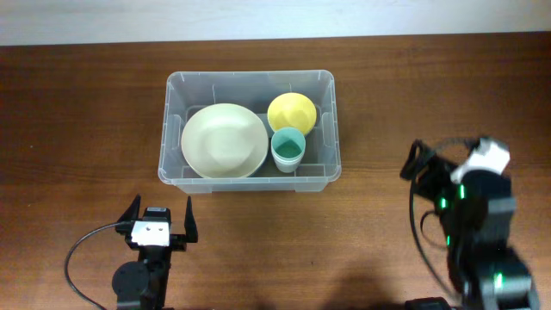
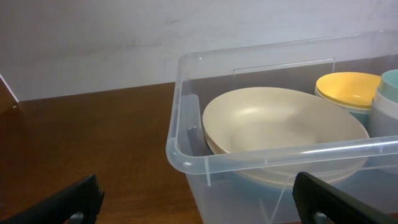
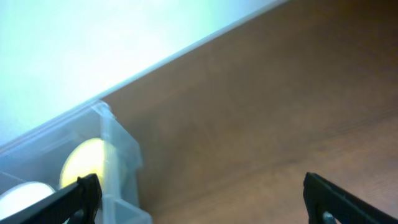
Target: Pack container
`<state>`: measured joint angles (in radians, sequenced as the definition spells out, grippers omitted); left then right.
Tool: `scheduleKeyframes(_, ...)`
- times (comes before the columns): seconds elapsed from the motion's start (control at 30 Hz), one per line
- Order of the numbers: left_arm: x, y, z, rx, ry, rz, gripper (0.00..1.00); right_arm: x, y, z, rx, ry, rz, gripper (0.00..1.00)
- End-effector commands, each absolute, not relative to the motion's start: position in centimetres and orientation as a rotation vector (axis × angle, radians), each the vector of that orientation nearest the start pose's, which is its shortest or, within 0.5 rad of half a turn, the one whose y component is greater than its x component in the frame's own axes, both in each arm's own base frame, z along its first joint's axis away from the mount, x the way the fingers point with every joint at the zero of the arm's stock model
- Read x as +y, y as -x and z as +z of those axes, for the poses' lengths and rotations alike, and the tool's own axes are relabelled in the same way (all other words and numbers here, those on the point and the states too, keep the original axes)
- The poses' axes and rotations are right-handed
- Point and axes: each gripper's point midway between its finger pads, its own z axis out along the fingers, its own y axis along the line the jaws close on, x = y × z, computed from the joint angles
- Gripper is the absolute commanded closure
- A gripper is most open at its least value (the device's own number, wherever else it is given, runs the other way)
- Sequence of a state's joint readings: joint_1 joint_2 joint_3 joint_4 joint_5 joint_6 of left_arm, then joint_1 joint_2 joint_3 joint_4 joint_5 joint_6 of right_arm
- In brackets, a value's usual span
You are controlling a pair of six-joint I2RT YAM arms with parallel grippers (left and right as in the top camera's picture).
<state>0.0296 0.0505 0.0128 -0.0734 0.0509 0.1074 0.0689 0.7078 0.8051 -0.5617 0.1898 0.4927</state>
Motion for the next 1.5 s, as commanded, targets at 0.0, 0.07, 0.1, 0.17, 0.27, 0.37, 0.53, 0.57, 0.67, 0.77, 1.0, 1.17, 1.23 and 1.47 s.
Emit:
scheduleKeyframes(0.0, 0.1, -24.8, 14.7, 1.689, -0.088, 0.06, 0.0, -1.4, -25.6, 25.5, 1.832, -0.531, 0.207, 0.01)
scheduleKeyframes(0.07, 0.1, -24.8, 14.7, 1.689, -0.088, 0.06, 0.0, -1.5, -24.7, 25.3, 1.765, -0.497, 0.209, 0.01)
scheduleKeyframes(0.1, 0.1, -24.8, 14.7, 1.689, -0.088, 0.06, 0.0, -1.5, -24.3, 25.1, 1.737, -0.487, 0.212, 0.01)
scheduleKeyframes(0.17, 0.1, -24.8, 14.7, 1.689, -0.088, 0.06, 0.0, -1.5, -23.7, 24.7, 1.693, -0.47, 0.216, 0.01)
scheduleKeyframes(0.27, 0.1, -24.8, 14.7, 1.689, -0.088, 0.06, 0.0, -1.5, -23.4, 24.5, 1.624, -0.417, 0.203, 0.01)
scheduleKeyframes(0.37, 0.1, -24.8, 14.7, 1.689, -0.088, 0.06, 0.0, -1.0, -23.4, 25.0, 1.544, -0.334, 0.196, 0.01)
scheduleKeyframes(0.53, 0.1, -24.8, 14.7, 1.689, -0.088, 0.06, 0.0, 0.3, -23.5, 25.2, 1.472, -0.214, 0.22, 0.01)
scheduleKeyframes(0.57, 0.1, -24.8, 14.7, 1.689, -0.088, 0.06, 0.0, 0.5, -23.5, 25.2, 1.461, -0.199, 0.222, 0.01)
scheduleKeyframes(0.67, 0.1, -24.8, 14.7, 1.689, -0.088, 0.06, 0.0, 0.4, -23.6, 25.0, 1.441, -0.203, 0.219, 0.01)
scheduleKeyframes(0.77, 0.1, -24.8, 14.7, 1.689, -0.088, 0.06, 0.0, 0.4, -23.5, 25.0, 1.43, -0.198, 0.223, 0.01)
scheduleKeyframes(1.0, 0.1, -24.8, 14.7, 1.689, -0.088, 0.06, 0.0, 0.4, -22.9, 25.8, 1.386, -0.185, 0.225, 0.01)
scheduleKeyframes(1.17, 0.1, -24.8, 14.7, 1.689, -0.088, 0.06, 0.0, 0.4, -23.1, 25.3, 1.395, -0.171, 0.207, 0.01)
scheduleKeyframes(1.23, 0.1, -24.8, 14.7, 1.689, -0.088, 0.06, 0.0, 0.4, -23.4, 24.4, 1.411, -0.157, 0.187, 0.01)
scheduleKeyframes(1.47, 0.1, -24.8, 14.7, 1.689, -0.088, 0.06, 0.0, 0.5, -24.3, 20.8, 1.475, -0.154, 0.173, 0.01)
